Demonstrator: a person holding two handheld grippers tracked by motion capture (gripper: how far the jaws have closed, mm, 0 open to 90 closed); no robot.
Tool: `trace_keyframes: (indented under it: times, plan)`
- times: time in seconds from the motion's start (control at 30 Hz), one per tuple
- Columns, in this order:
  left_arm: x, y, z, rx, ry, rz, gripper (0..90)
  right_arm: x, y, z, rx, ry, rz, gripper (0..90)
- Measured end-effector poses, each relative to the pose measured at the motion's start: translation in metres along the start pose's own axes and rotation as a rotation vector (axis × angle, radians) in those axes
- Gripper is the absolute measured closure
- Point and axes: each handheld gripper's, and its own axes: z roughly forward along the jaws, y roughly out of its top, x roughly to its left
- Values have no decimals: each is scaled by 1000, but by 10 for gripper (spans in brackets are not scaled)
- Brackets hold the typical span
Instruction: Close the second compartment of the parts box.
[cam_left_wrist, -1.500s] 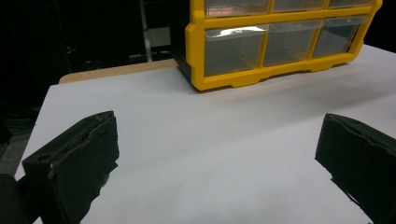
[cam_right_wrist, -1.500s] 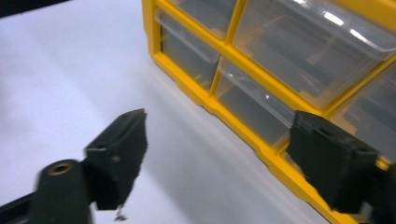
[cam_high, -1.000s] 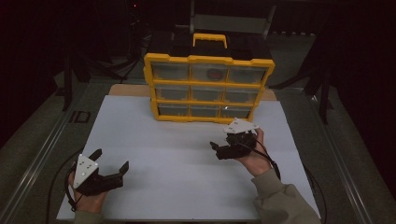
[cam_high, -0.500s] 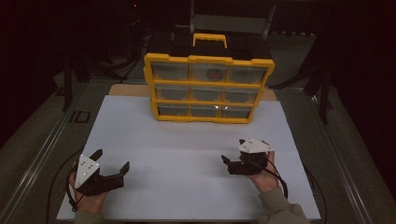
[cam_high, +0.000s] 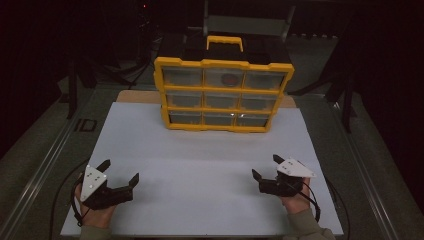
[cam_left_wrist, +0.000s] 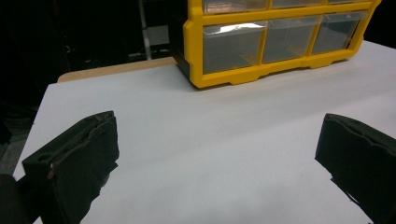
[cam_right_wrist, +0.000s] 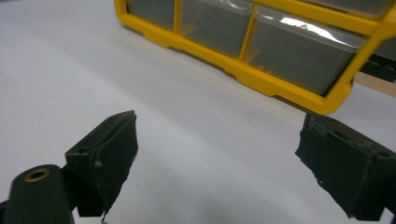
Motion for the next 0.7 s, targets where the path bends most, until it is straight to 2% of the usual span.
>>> trace_keyframes:
  times: [0.2,0.23,0.37,0.5,0.7]
  plan:
    - [1,1,-2,-8,-7,-5,1,-2,-17,-10,-14,-40,28,103]
    - [1,1,-2,-11,-7,-7,1,-3,-23,-13,-1,-48,43,99]
    - [1,1,-2,-13,-12,-8,1,-3,-29,-19,-14,-35,60,97]
    - [-1,1,0,-8,-20,-1,0,-2,-32,-23,-54,-9,79,96]
    - [0,0,2,-6,-20,-7,1,-8,-34,-24,-79,-22,95,96]
